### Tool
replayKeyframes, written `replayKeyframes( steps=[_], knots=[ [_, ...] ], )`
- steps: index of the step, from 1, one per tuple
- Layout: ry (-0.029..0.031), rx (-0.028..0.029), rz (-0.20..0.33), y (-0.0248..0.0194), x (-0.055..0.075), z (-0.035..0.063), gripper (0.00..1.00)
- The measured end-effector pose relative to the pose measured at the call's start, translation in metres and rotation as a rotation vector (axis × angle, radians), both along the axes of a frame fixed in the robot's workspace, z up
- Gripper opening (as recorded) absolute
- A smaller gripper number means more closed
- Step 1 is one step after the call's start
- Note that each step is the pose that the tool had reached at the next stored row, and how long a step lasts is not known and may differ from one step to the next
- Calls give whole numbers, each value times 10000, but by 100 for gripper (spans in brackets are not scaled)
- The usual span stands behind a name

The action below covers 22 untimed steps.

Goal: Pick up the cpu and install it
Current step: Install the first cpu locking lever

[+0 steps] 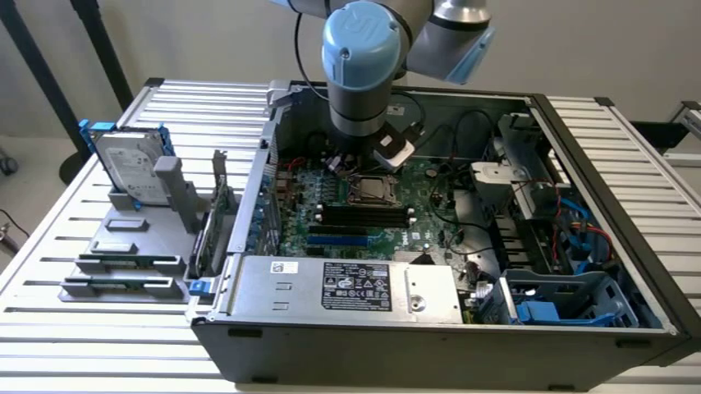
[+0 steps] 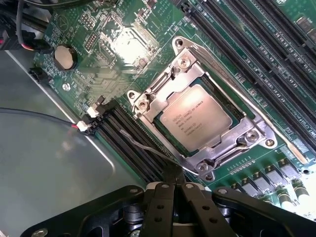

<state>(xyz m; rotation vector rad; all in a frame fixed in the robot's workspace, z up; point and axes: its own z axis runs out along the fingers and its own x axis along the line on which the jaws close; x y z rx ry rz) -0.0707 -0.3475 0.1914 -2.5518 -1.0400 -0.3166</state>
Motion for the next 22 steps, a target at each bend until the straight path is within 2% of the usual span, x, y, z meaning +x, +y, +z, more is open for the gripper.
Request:
replayKeyframes(
  steps=[3,15,22],
  knots=[
    [3,-42,5,4,6,-2,11],
    [5,-44,241,2,-40,53,11],
    [6,-45,297,-28,-51,75,11]
  ],
)
